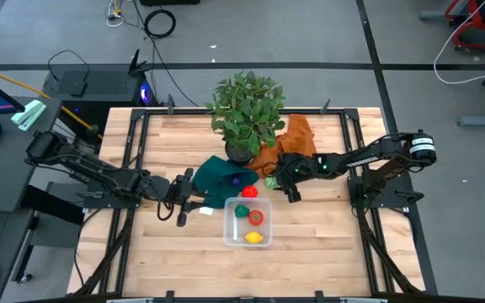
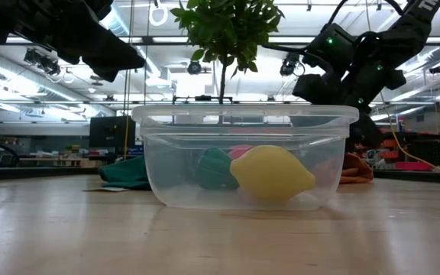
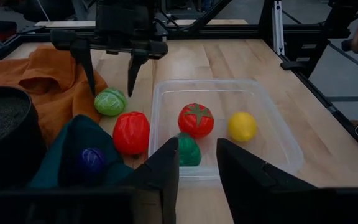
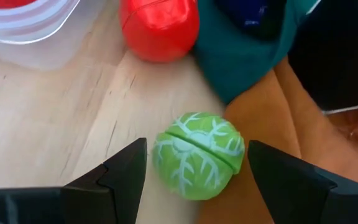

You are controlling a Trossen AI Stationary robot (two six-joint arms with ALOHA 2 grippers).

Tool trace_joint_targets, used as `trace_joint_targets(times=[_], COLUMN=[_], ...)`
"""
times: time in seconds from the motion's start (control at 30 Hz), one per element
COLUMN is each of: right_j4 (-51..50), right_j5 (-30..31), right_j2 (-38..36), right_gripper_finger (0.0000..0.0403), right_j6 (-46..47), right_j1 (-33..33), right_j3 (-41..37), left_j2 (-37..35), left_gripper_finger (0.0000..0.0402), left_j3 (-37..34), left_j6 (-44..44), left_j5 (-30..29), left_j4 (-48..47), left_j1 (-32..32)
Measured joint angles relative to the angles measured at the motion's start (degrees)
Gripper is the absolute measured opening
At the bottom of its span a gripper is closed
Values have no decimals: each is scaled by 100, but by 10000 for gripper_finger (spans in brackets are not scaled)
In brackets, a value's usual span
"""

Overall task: Pick and placing Produce into tupperware
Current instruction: Put the cabbage into the transparent bin

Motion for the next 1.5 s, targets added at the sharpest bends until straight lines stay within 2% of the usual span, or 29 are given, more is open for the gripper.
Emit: trace_joint_targets(times=[0.33,0.67,0.87,1.13,1.5], right_j4=[-57,-510,-648,-825,-1194], right_j5=[1,-9,-11,4,120], right_j2=[266,900,985,745,-29], right_gripper_finger=[240,240,232,211,210], right_j6=[-382,-597,-564,-551,-248], right_j1=[0,0,2,4,11], right_j3=[79,839,1065,1145,1141], left_j2=[0,1,0,1,2], left_gripper_finger=[115,117,111,116,111], left_j3=[0,0,0,2,3], left_j6=[0,0,-24,-44,-46], left_j5=[2,2,2,1,1], left_j4=[2,0,-71,-135,-140], left_j1=[0,0,0,0,0])
